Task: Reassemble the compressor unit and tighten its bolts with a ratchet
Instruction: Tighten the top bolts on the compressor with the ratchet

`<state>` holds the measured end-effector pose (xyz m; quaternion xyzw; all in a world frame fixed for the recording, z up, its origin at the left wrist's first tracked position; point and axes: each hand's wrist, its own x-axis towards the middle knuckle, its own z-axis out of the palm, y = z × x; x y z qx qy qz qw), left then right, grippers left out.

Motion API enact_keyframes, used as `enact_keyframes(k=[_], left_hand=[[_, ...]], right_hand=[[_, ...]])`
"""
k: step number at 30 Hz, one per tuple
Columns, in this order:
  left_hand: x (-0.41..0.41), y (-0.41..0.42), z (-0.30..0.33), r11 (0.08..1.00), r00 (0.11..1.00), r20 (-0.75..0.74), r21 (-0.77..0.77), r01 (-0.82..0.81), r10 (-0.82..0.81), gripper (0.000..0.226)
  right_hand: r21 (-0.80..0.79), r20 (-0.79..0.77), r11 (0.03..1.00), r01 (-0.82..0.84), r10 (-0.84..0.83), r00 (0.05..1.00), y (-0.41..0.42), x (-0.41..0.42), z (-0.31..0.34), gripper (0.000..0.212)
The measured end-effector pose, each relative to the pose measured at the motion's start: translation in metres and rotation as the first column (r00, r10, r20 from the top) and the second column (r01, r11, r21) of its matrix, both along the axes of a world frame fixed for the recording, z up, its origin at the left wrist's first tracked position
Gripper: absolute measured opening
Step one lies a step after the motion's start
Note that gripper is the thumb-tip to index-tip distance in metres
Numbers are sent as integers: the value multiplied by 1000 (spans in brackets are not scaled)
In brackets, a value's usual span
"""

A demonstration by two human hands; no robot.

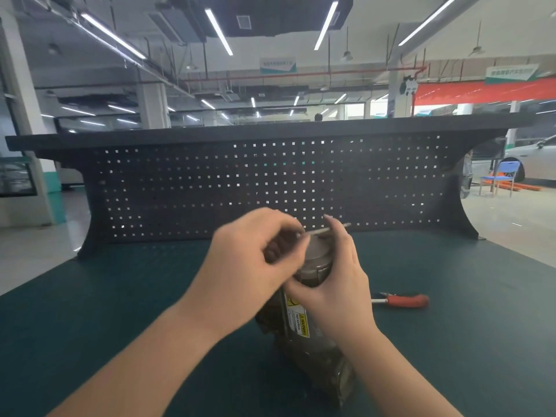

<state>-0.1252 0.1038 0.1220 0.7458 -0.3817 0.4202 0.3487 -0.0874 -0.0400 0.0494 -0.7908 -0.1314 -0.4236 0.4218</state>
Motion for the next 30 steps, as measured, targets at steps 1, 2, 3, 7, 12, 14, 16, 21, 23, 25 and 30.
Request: enact_keyframes(k=[1, 2, 3, 7, 12, 14, 16, 21, 23, 25, 30], left_hand=[[3, -1, -6, 999, 999, 24, 21, 37, -37, 11], [6, -3, -11, 996, 996, 18, 36, 82, -83, 15], [9, -4, -15, 992, 993, -30, 48, 117, -116, 23], [24, -9, -41, 929, 984, -68, 345, -132, 165, 83], [28, -20, -48, 911, 966, -64, 353, -213, 251, 95], [28, -24, -46, 917, 960, -47, 311, -249, 277, 87], [27, -29, -48, 914, 946, -20, 265, -308, 324, 72], [28, -39, -50, 874, 891, 67, 177, -453, 449, 44], [29, -43, -48, 875, 890, 61, 163, -456, 453, 40], [31, -45, -49, 890, 903, 32, 159, -427, 428, 38], [33, -48, -51, 922, 928, -15, 119, -368, 372, 38]], right_hand=[[8, -15, 1000, 4, -4, 1000, 0, 1, -1, 91], [20, -26, 1000, 7, -7, 1000, 0, 1, -1, 88], [33, -32, 999, 8, -7, 999, 0, 2, -1, 85], [61, -4, 998, -3, 3, 1000, -1, 4, -4, 69], [-26, 25, 999, -43, 44, 999, -9, 7, -8, 53], [49, 74, 984, -171, 167, 983, -21, 3, -4, 42], [192, 207, 961, -198, 157, 966, -39, -4, 9, 33], [454, 57, 887, -84, 65, 996, -81, -22, 85, 77], [355, -23, 933, -67, 80, 996, -80, -25, 111, 76], [237, -64, 971, -45, 62, 996, -72, -22, 126, 69], [65, -91, 997, 44, -38, 995, -66, -10, 138, 72]])
